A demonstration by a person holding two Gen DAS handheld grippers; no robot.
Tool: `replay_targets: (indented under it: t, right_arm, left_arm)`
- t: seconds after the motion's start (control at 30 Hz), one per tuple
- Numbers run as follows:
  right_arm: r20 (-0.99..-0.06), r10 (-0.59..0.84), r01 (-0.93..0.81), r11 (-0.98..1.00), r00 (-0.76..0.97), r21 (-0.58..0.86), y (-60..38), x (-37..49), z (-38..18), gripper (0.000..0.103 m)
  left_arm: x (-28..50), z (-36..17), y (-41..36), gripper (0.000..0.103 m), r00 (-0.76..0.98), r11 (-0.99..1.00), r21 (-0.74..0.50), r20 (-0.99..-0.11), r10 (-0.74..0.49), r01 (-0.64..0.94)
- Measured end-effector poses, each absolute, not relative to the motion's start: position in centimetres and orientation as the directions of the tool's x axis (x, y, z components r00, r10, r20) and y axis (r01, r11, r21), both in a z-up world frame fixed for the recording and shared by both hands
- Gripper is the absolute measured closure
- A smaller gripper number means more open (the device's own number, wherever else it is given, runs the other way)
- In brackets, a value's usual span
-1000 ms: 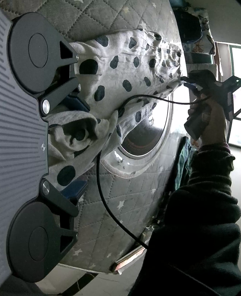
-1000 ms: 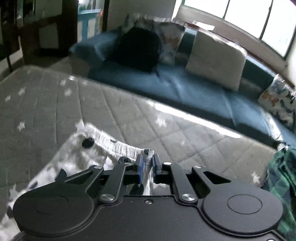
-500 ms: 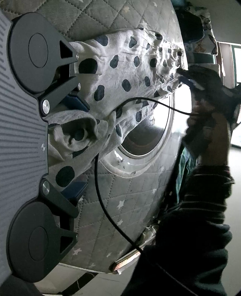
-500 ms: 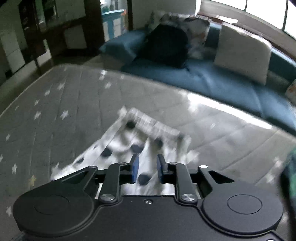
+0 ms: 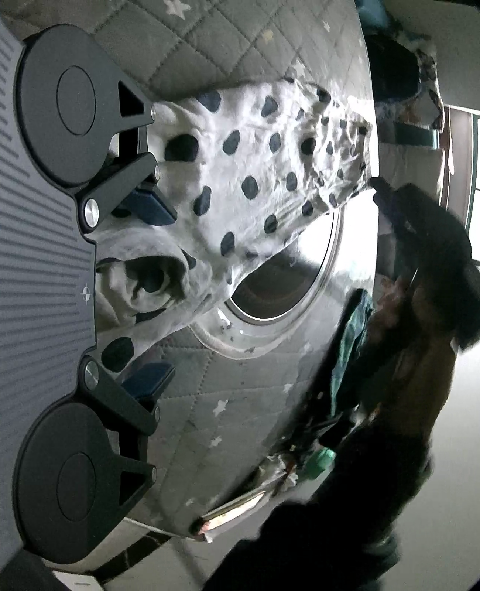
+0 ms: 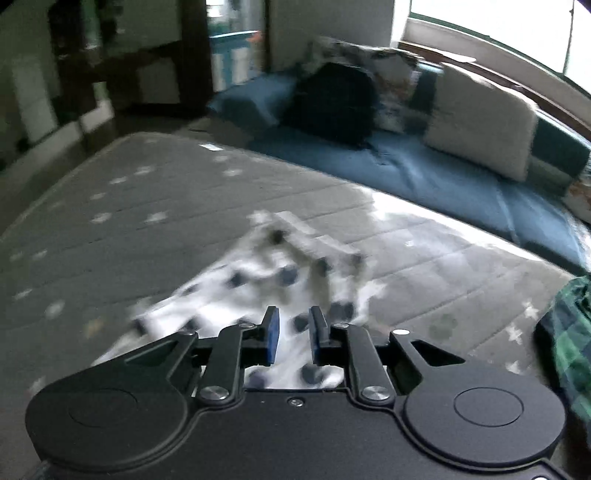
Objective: Fold clothes
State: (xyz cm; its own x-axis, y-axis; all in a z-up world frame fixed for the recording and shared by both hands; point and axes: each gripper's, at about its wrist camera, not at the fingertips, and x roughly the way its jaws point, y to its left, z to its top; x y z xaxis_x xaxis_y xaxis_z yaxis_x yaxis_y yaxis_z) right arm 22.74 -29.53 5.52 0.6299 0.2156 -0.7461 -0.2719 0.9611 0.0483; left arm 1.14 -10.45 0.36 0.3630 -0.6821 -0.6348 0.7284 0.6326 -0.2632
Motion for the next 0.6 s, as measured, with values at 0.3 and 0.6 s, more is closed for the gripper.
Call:
replay_targets:
  t: [0.3, 0.6]
  right_arm:
    - [-0.837, 0.247, -0.350, 0.934, 0.488, 0.071, -27.3, 14.9, -0.1, 0.086]
    - [-0.789, 0.269, -0.354, 0.933, 0.552, 0.071, -27.6, 9.2, 2.2, 0.085]
  left_arm:
    - [-2.4, 1.5, -9.8, 0.021, 0.386, 0.636, -0.209, -0.642, -0.662, 0.743]
    - [-5.1, 2.2, -8.5, 0.020, 0.412, 0.644, -0.175, -0.638, -0.650, 0.745]
